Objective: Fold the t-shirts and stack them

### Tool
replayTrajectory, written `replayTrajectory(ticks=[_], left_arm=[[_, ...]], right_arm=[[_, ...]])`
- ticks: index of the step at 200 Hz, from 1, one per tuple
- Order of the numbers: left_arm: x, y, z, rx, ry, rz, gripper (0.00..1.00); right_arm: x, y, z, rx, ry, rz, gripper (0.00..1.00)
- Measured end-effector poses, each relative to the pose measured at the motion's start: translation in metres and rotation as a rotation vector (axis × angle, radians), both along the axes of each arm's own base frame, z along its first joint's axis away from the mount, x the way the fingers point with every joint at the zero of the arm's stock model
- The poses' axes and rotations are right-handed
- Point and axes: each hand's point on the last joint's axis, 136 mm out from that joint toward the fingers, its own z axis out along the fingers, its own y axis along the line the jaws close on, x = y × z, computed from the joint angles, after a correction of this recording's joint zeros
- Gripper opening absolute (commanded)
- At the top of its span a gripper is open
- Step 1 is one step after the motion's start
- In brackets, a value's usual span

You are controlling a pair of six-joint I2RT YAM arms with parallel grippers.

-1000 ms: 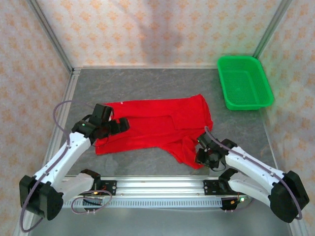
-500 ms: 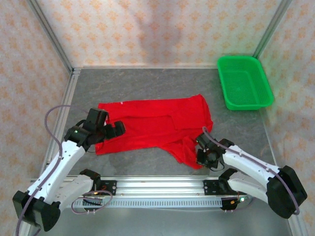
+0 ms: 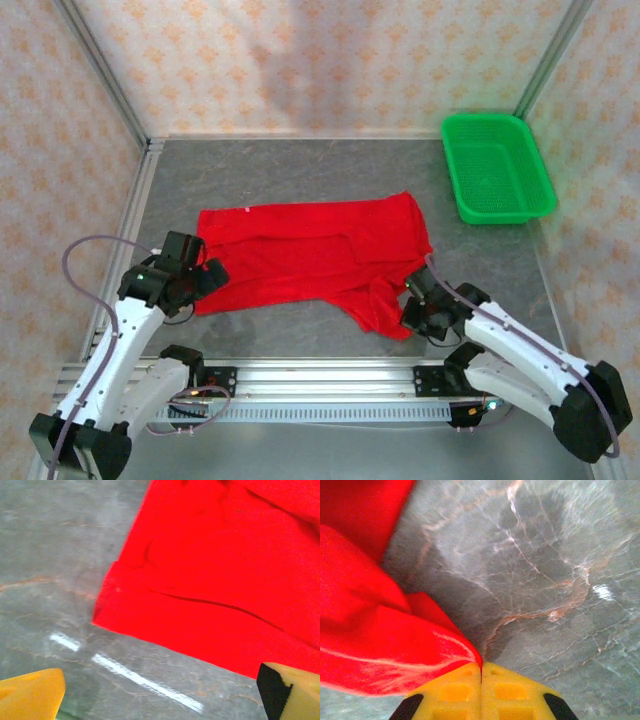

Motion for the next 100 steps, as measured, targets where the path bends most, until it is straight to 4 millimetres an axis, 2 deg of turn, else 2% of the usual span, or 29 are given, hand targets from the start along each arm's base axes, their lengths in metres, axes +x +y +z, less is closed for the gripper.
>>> replayTrajectory(ticks=[29, 54, 72, 100], left_arm=[[-0.007, 0.016, -0.008, 0.003, 0.052, 0.104, 1.00], [-0.007, 0.021, -0.020, 0.006, 0.123, 0.135, 0.98], [-0.008, 0.020, -0.033, -0.006, 0.173, 0.149, 0.94], [-0.016, 0.017, -0.060, -0.083, 0.220, 0.208, 0.87]], right_arm=[[0.015, 0.000, 0.039, 0.043, -0.097, -0.058, 0.00], [0.024, -0.001, 0.065, 0.067, -0.146, -0.090, 0.00], [0.029, 0.000, 0.074, 0.076, -0.160, -0.099, 0.00], [0.030, -0.001, 0.078, 0.077, -0.161, -0.108, 0.00]])
